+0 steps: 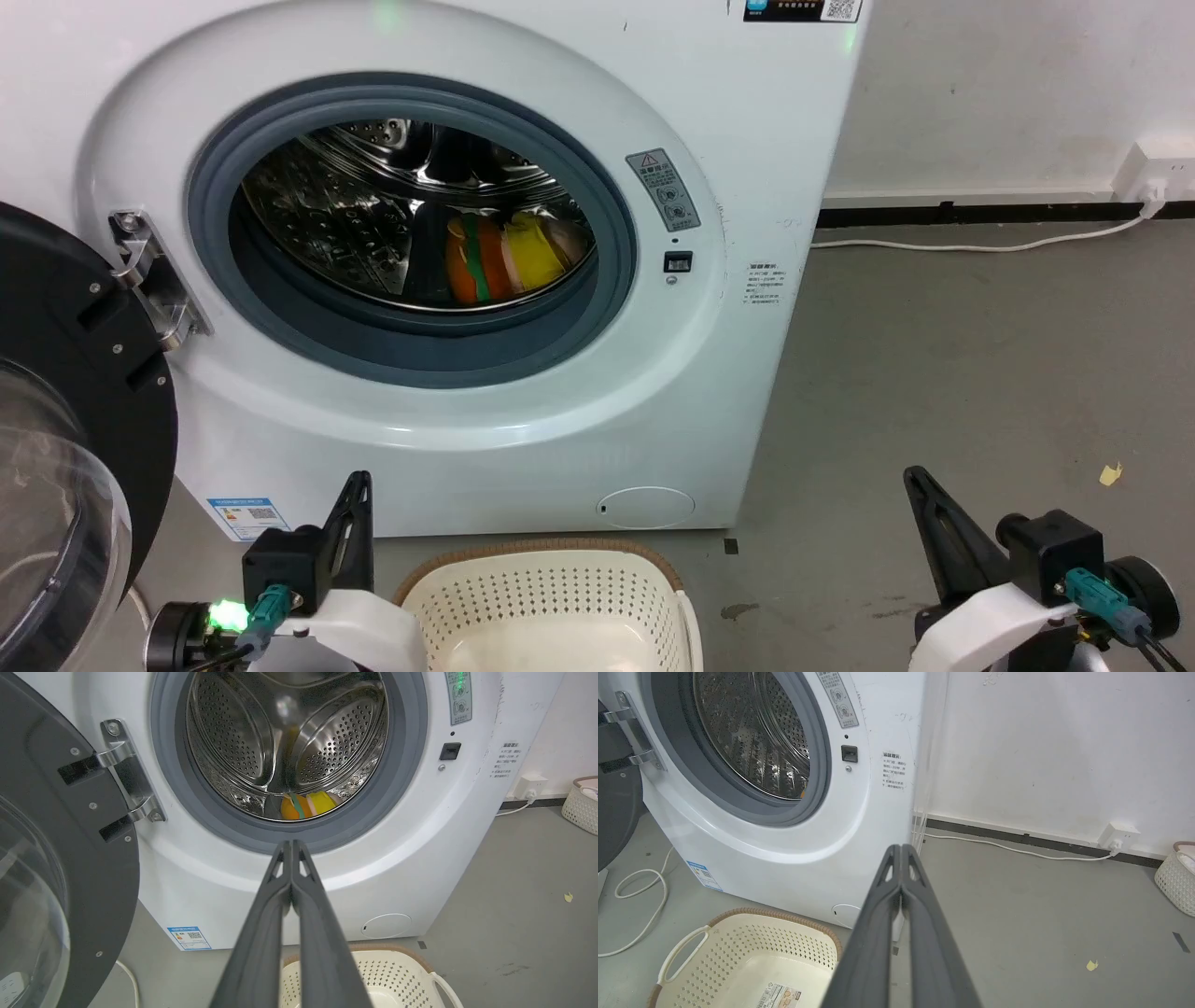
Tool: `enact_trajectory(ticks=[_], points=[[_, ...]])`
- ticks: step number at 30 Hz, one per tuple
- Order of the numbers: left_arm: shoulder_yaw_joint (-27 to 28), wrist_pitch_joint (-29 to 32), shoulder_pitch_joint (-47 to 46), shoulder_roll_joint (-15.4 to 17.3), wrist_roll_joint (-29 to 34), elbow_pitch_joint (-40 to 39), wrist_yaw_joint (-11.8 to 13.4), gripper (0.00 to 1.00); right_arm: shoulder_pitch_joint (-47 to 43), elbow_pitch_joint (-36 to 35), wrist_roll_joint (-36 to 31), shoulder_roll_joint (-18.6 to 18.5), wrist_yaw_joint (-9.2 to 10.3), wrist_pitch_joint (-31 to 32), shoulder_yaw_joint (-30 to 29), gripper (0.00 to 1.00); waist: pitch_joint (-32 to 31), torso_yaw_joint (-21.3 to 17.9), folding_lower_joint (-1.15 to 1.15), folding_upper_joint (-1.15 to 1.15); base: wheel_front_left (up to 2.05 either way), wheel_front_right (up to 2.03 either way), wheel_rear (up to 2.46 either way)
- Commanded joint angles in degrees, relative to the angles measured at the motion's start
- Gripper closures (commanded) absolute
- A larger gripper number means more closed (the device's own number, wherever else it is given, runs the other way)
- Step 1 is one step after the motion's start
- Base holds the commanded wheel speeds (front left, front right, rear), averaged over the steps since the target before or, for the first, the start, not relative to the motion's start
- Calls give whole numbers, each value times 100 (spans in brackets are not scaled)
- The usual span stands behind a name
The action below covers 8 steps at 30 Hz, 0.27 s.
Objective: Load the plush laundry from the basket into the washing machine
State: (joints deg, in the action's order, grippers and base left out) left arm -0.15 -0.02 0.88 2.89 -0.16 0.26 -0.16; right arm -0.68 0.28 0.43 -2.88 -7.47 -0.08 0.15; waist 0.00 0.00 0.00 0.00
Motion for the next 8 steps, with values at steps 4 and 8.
enact_trajectory(ticks=[4, 8], points=[[15, 2, -88, -2, 16, -26, 16, 100, 68, -28, -43, 1, -2, 8, -15, 100, 0, 0, 0, 0, 0, 0, 0], [15, 2, -88, -2, 16, -26, 16, 100, 68, -28, -43, 1, -2, 8, -15, 100, 0, 0, 0, 0, 0, 0, 0]])
